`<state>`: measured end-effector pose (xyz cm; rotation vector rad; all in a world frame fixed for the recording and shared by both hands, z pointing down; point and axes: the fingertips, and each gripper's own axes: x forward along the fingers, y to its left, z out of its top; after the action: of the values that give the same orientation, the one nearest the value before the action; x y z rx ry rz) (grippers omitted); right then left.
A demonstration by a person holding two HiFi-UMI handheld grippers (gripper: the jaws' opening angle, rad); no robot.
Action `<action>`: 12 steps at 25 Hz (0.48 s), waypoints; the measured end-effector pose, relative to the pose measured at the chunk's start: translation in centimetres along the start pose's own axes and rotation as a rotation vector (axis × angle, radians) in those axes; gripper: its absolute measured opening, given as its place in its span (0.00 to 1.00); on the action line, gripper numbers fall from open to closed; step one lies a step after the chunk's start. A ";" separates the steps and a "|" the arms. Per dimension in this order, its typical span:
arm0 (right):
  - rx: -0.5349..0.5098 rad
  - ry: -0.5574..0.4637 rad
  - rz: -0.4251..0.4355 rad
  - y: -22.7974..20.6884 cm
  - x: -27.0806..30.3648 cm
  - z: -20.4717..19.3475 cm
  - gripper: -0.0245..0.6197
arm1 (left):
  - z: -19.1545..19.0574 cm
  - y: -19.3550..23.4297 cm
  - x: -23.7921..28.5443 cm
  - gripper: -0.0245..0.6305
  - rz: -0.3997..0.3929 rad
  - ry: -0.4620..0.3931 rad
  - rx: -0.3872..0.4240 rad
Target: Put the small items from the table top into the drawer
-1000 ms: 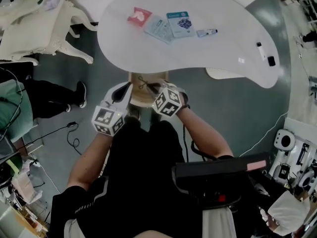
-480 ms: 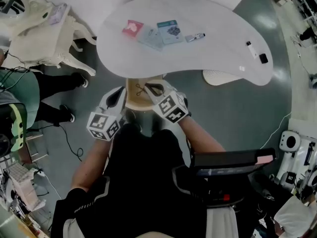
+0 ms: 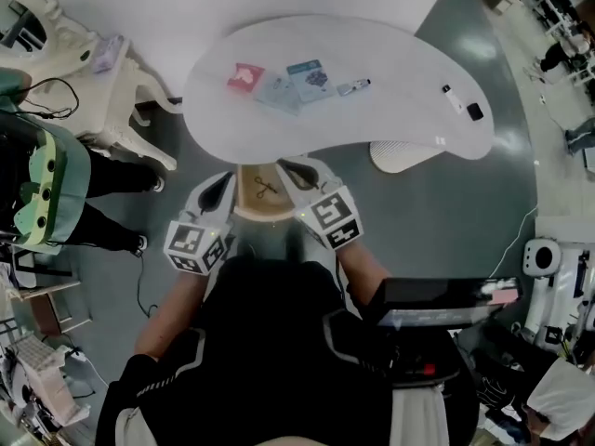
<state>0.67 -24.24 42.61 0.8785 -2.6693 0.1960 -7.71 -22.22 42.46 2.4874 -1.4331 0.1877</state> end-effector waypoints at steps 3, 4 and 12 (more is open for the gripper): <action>0.021 -0.028 -0.041 0.4 -0.4 1.3 0.04 | 0.9 0.6 -0.7 0.04 -0.006 -0.014 0.002; 0.022 -0.035 -0.053 0.4 -0.5 1.7 0.04 | 1.2 0.8 -0.8 0.04 -0.008 -0.021 0.001; 0.039 -0.068 -0.134 0.8 -1.5 3.5 0.04 | 3.5 2.3 -2.2 0.04 -0.021 -0.076 -0.010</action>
<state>0.47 -23.59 38.76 1.0909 -2.6641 0.1909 -10.86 -22.45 38.94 2.5257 -1.4323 0.0828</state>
